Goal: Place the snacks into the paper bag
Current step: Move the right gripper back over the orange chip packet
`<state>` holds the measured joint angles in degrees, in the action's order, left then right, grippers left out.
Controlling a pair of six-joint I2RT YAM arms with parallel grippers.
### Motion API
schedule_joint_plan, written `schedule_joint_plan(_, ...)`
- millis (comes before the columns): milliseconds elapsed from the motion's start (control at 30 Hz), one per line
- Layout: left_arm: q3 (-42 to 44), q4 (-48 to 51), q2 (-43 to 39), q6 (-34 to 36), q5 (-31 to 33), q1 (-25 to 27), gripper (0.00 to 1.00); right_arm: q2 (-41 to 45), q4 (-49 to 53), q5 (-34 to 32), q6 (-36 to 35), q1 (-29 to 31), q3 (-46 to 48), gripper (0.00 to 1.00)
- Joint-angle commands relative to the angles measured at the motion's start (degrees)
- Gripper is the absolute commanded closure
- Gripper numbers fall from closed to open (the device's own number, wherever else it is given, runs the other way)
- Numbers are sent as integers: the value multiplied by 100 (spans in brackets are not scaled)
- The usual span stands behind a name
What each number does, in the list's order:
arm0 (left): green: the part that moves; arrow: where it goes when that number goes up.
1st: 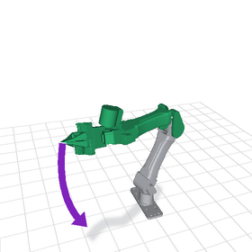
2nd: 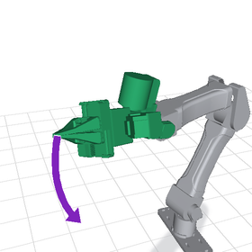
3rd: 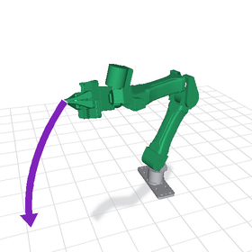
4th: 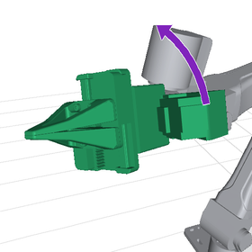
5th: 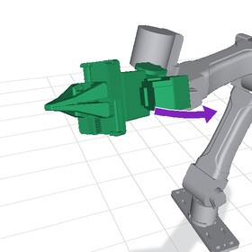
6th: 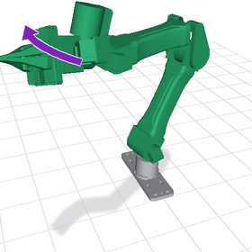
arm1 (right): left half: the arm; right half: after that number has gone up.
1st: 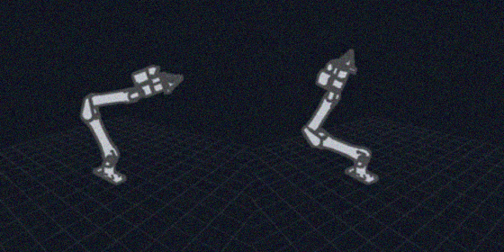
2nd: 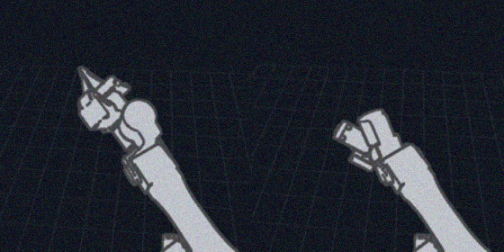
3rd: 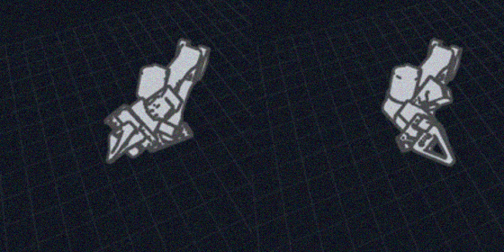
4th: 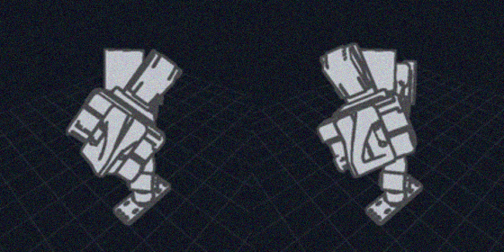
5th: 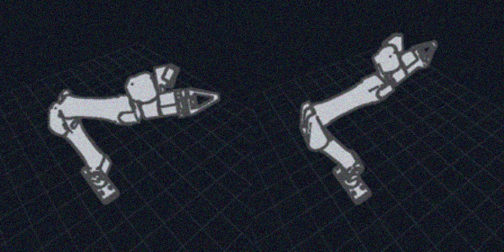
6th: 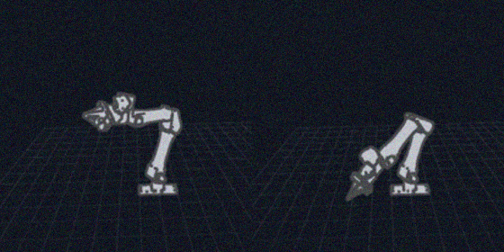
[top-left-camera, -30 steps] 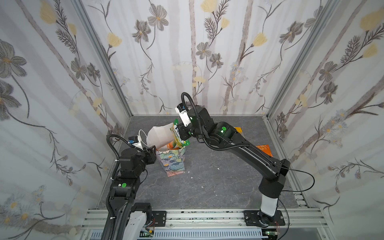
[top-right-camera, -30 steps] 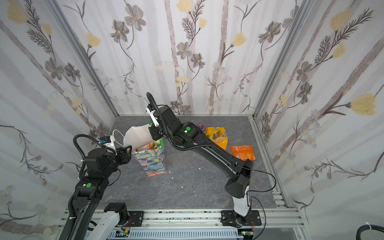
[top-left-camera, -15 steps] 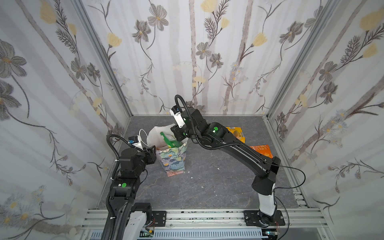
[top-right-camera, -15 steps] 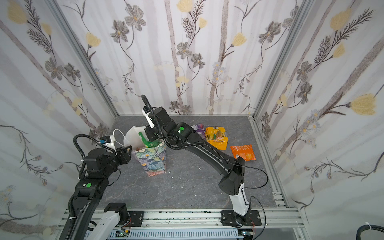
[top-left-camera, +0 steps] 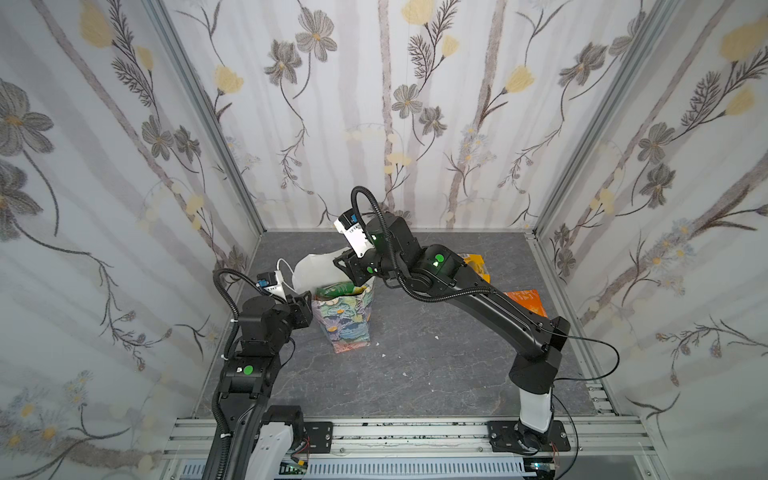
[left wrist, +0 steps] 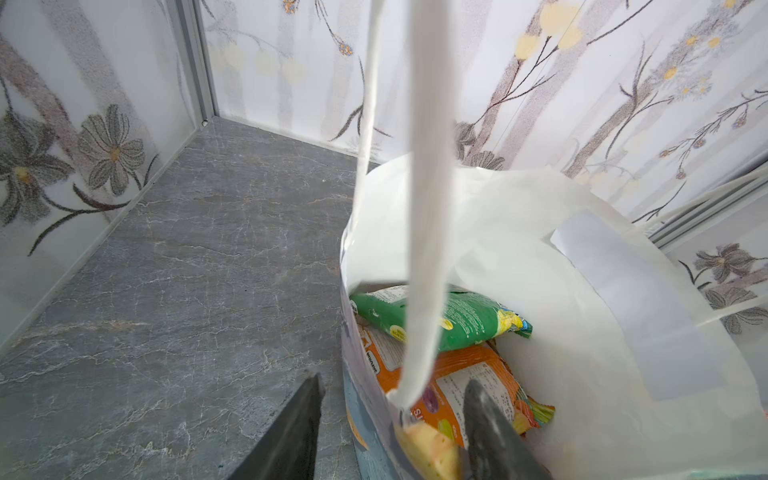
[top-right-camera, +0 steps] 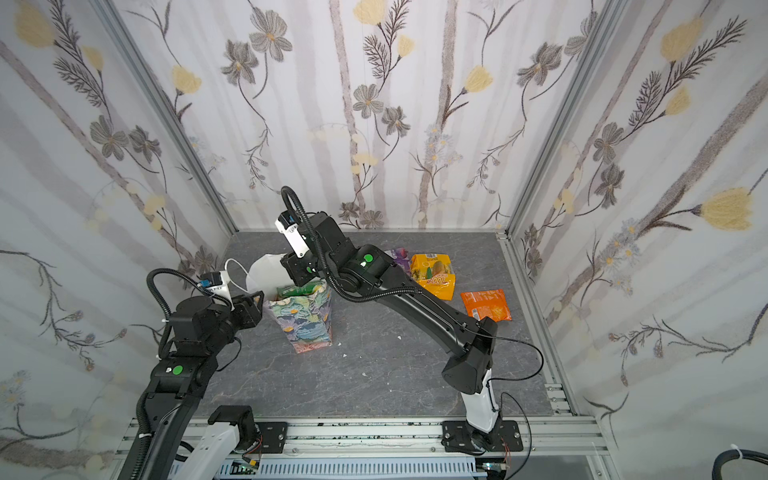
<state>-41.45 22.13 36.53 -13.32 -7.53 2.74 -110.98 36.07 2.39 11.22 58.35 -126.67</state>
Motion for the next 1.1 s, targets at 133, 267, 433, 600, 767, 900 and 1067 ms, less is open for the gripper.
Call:
schedule_joint_plan(133, 6, -68, -50, 45, 75, -2, 46, 252, 133, -391, -191, 1, 2, 74)
schedule_joint_plan(267, 5, -77, -59, 43, 61, -2, 45, 1045, -415, -1060, -229, -8, 1034, 64)
schedule_joint_plan(433, 14, -77, -102, 51, 43, 0, 44, 2566, -1584, -2289, -227, -104, 3384, 63)
schedule_joint_plan(600, 23, -95, -129, 50, 45, -2, 43, 3536, -1955, -2517, 410, -810, 5143, 54)
schedule_joint_plan(767, 23, -95, -78, 58, 11, 5, 41, 4093, -2000, -2239, 738, -2440, 6419, 33)
schedule_joint_plan(900, 23, -87, -43, 47, 0, 5, 41, 4001, -2453, -1603, 866, -3648, 7115, 25)
schedule_joint_plan(1067, 24, -86, -41, 49, 22, -1, 41, 3320, -2871, -932, 1207, -4930, 7464, 19)
